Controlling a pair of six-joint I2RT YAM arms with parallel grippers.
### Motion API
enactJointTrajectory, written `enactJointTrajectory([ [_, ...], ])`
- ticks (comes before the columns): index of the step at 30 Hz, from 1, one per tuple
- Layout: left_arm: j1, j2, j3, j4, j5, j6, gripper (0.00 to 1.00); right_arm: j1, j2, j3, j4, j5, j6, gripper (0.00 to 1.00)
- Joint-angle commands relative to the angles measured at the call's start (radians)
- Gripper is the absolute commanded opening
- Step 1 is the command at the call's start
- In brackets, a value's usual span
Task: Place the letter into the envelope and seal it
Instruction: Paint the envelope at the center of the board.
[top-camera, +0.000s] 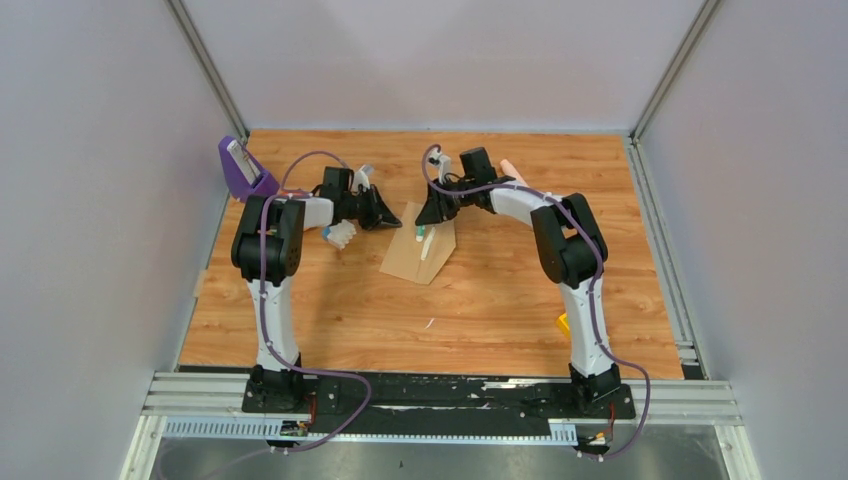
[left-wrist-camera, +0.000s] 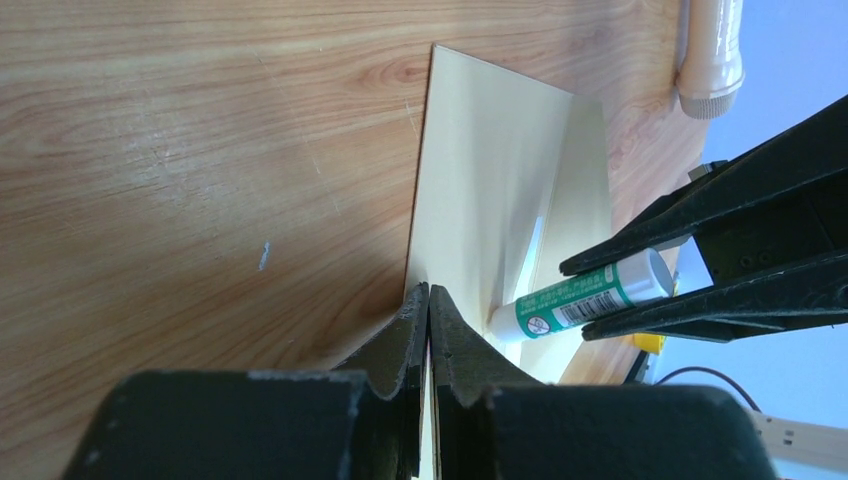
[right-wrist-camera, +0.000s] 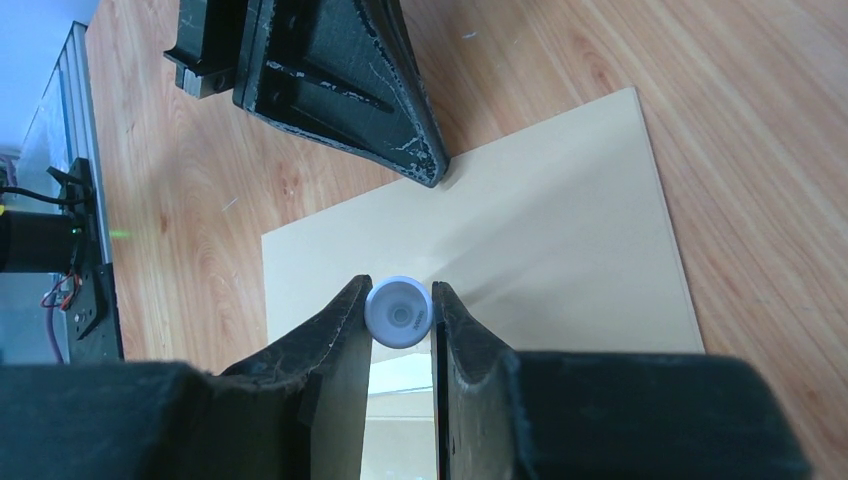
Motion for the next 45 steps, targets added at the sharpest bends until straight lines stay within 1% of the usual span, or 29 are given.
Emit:
enactJointTrajectory([
  [1,-0.012,-0.032,-0.009,-0.038,-0.064,0.046,0.08,0.015,-0.047,0.005,-0.037,-0.038,-0.026,0.0],
  [7,-0.013,-0.043,-0.008,-0.025,-0.043,0.038,0.08,0.012,-0.042,0.018,-0.035,-0.046,0.003,0.0],
  [11,-0.013,-0.08,-0.004,0.026,0.031,0.011,0.1,-0.022,-0.043,0.037,-0.005,-0.083,0.086,0.0],
  [12,-0.012,-0.096,-0.007,0.061,0.067,0.001,0.1,-0.025,-0.045,0.038,0.001,-0.083,0.098,0.0],
  [16,-0.015,-0.131,-0.03,0.149,0.112,-0.058,0.1,-0.034,-0.05,0.039,0.03,-0.064,0.141,0.0],
  [23,-0.026,-0.134,-0.045,0.179,0.155,-0.07,0.1,-0.031,-0.014,0.04,0.048,-0.01,0.158,0.0],
  [27,-0.059,-0.119,-0.02,0.039,0.109,0.037,0.08,-0.031,0.0,0.04,0.05,0.01,0.169,0.0],
  [32,-0.066,-0.071,-0.007,-0.021,0.02,0.082,0.04,-0.031,-0.017,0.05,0.066,-0.007,0.19,0.0],
  [42,-0.066,-0.063,-0.012,-0.056,-0.096,0.111,0.02,-0.017,-0.023,0.049,0.068,0.002,0.196,0.0],
  [45,-0.066,-0.048,0.0,-0.102,-0.128,0.12,0.01,-0.013,-0.015,0.053,0.068,0.01,0.202,0.0],
])
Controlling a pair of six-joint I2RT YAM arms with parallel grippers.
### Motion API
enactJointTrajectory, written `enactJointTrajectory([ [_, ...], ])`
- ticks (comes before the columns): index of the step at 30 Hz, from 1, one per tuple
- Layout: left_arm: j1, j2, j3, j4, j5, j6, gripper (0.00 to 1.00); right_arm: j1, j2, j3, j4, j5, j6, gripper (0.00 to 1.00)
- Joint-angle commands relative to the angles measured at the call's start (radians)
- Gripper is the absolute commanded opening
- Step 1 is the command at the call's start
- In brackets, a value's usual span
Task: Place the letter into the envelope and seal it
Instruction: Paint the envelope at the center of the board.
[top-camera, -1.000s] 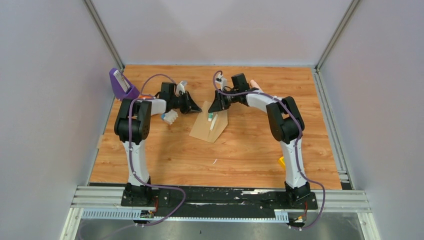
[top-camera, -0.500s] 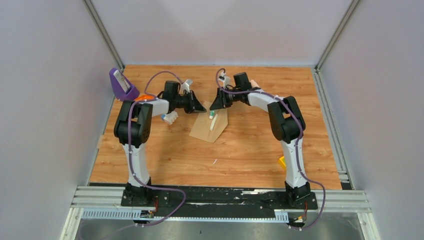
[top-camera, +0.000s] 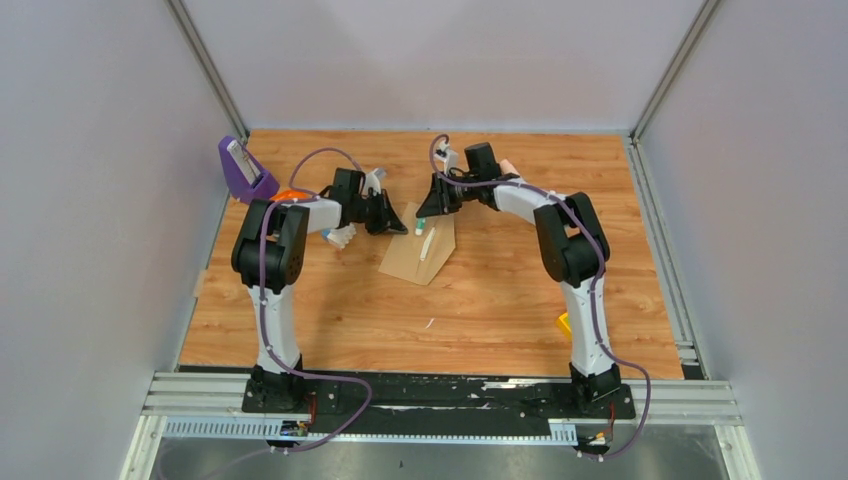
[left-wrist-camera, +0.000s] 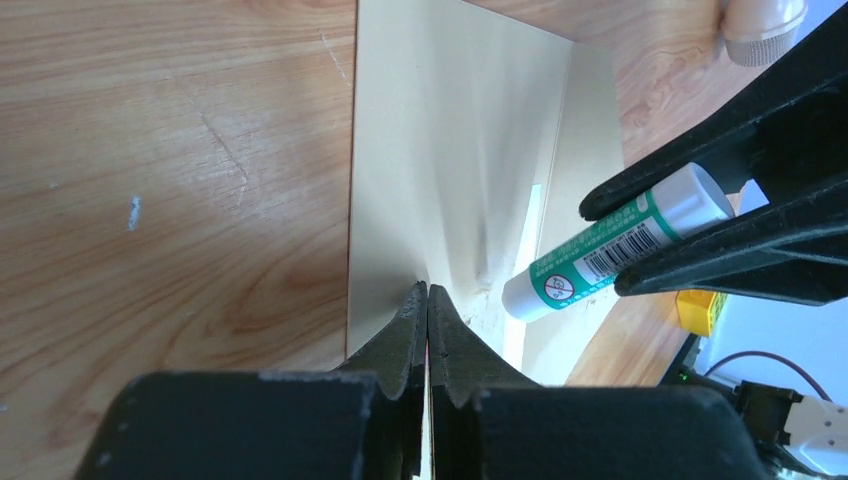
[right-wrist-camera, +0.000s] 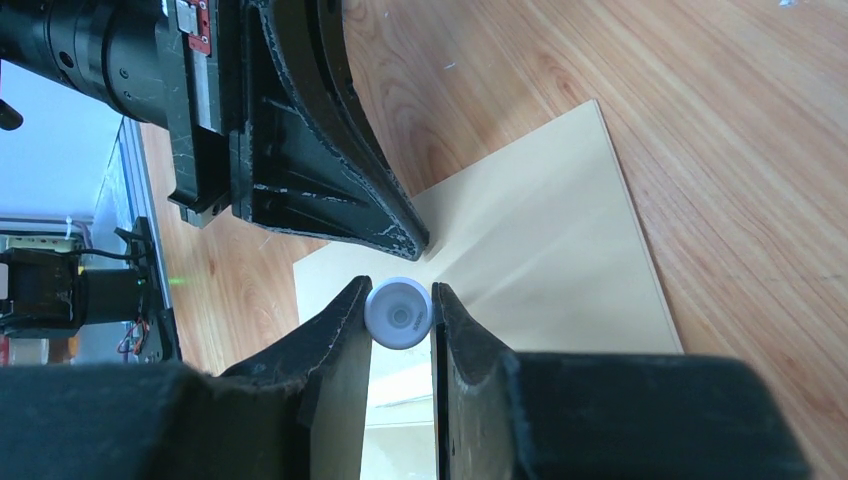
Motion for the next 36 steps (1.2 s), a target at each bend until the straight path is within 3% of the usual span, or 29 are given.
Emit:
enactJointTrajectory([
  [1,0.001,0.023,0.035,-0.063,-0.07,0.049,0.01,0.015,-0.013,0.04,0.035,0.015,0.021,0.0],
  [15,0.001,0.05,0.046,-0.093,-0.107,0.057,0.0,0.057,0.023,0.013,0.007,0.088,-0.025,0.0],
  [36,0.001,0.036,0.044,-0.092,-0.11,0.058,0.0,0.069,-0.04,-0.063,-0.055,0.0,-0.085,0.0],
])
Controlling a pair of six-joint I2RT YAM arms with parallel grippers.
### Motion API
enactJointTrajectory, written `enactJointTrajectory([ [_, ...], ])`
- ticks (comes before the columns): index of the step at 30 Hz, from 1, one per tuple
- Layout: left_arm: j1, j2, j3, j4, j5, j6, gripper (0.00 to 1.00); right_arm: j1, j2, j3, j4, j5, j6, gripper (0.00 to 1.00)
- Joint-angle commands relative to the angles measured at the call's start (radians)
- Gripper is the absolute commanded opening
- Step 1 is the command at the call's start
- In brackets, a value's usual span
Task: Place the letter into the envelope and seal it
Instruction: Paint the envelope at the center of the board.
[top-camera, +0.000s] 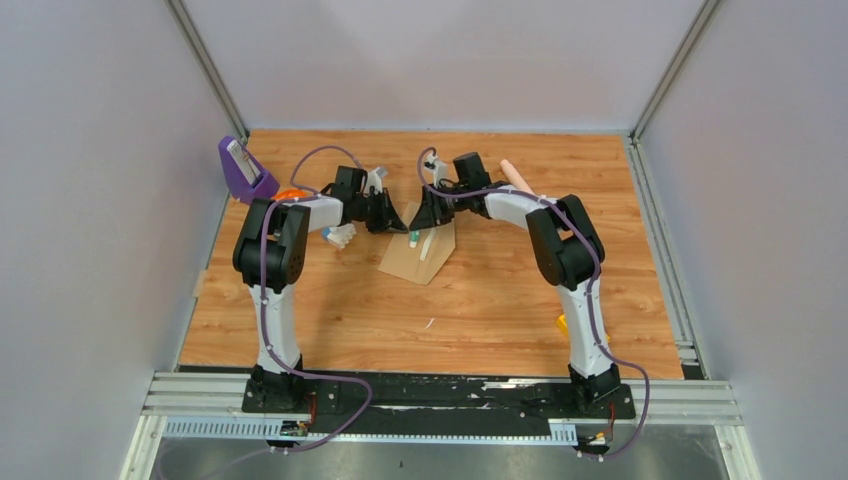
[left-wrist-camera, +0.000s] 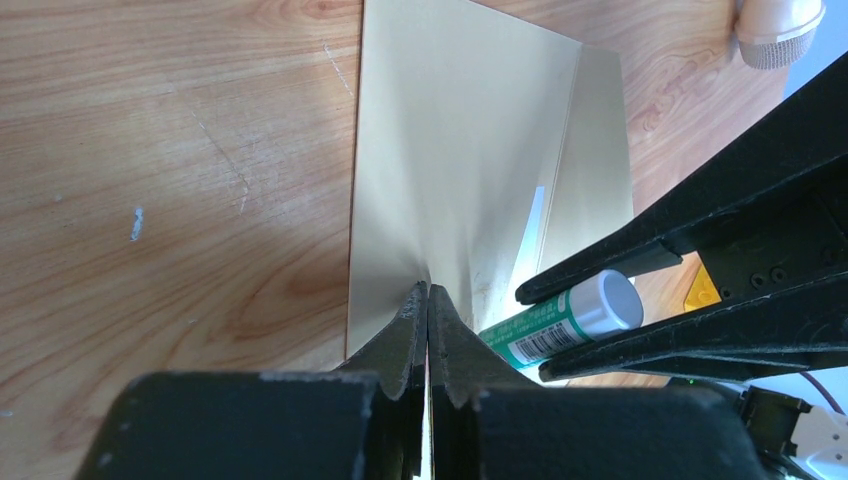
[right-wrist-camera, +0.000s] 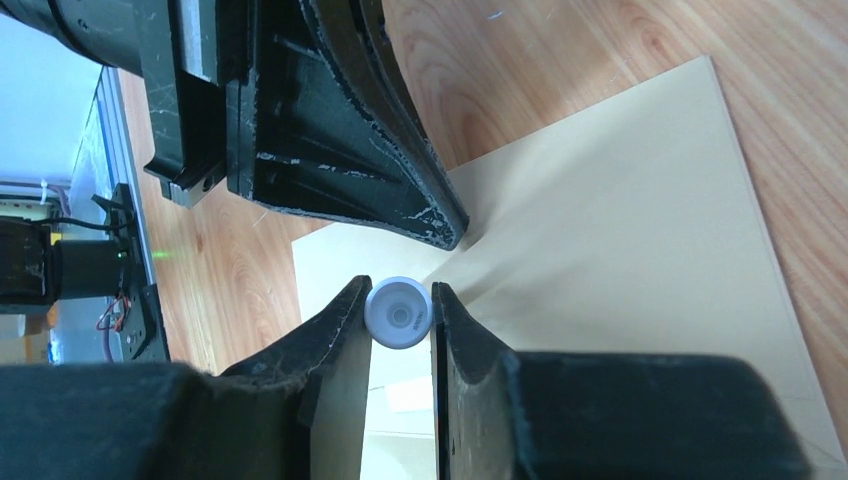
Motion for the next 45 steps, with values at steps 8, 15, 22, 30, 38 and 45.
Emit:
enactJointTrajectory([
  [8,0.001,0.025,0.01,-0.032,-0.072,0.038,0.0,-0.029,-0.055,0.067,-0.061,-0.072,0.003,0.0],
  [15,0.001,0.025,0.009,-0.031,-0.069,0.039,0.0,-0.078,-0.047,0.156,-0.062,-0.025,0.005,0.0],
  [22,0.001,0.031,0.014,-0.034,-0.065,0.036,0.0,-0.064,0.014,0.13,-0.067,0.002,-0.021,0.0],
  [30,0.001,0.031,0.017,-0.037,-0.064,0.036,0.0,-0.036,0.047,0.102,-0.065,0.011,-0.022,0.0],
  [38,0.001,0.025,0.018,-0.038,-0.065,0.038,0.0,-0.03,0.053,0.086,-0.088,0.028,-0.033,0.0],
  [45,0.002,0.028,0.024,-0.044,-0.062,0.041,0.0,-0.008,0.012,0.059,-0.117,-0.113,-0.036,0.0],
])
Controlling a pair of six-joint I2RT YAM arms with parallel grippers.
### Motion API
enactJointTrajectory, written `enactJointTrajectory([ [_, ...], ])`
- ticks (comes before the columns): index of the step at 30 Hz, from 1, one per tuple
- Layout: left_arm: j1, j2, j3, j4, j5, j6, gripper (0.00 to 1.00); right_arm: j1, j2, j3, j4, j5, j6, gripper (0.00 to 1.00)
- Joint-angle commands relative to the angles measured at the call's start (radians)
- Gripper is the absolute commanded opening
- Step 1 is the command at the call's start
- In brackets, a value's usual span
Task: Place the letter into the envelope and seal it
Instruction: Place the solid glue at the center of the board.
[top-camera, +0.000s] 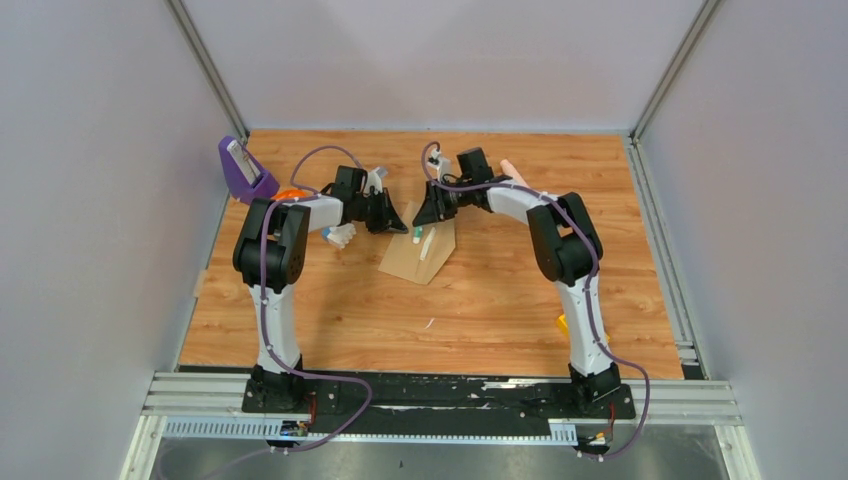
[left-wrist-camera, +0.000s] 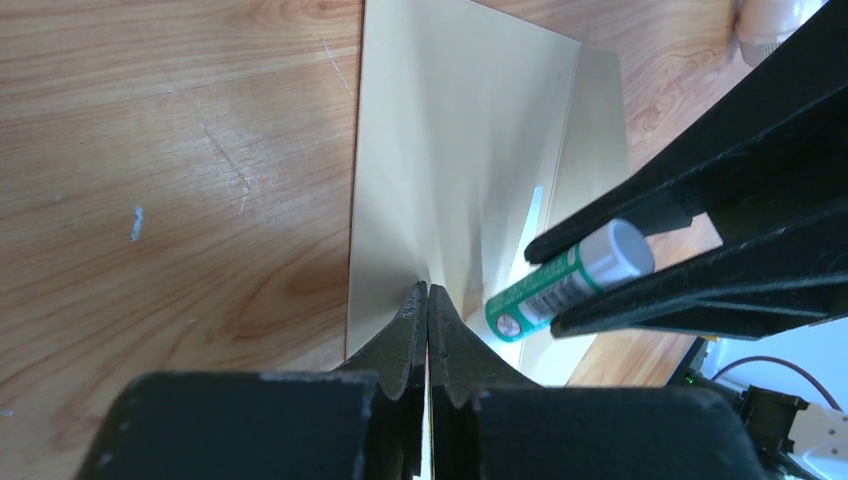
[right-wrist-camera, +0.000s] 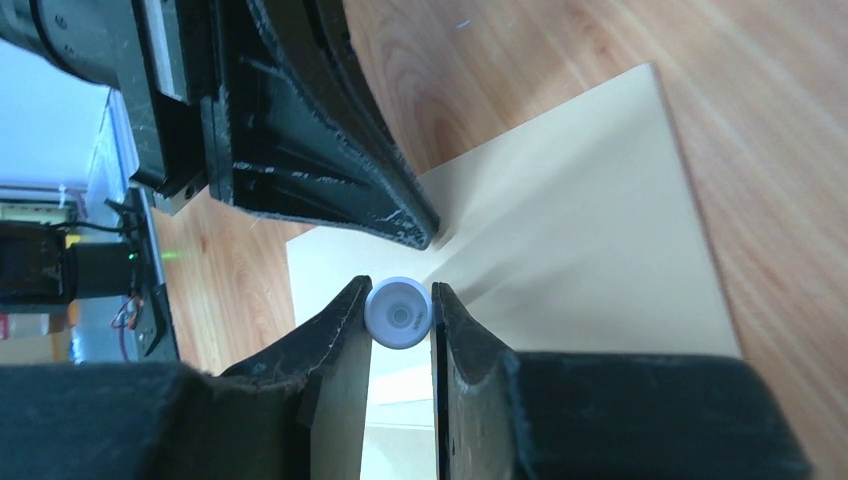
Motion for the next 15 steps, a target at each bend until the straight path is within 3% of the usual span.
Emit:
enactJointTrajectory([
  [1,0.003,0.025,0.021,-0.04,-0.063,0.041,0.0,0.024,-0.048,-0.024,-0.042,-0.105,-0.019,0.0],
  [10,0.002,0.0,0.024,-0.048,-0.071,0.053,0.01,-0.072,-0.248,-0.034,-0.087,-0.213,-0.02,0.0],
  [13,0.002,-0.006,0.03,-0.051,-0.065,0.053,0.03,-0.143,-0.316,-0.037,-0.191,-0.258,-0.051,0.0],
  [15,0.003,-0.013,0.033,-0.052,-0.064,0.052,0.05,-0.193,-0.347,-0.014,-0.347,-0.265,-0.123,0.0],
])
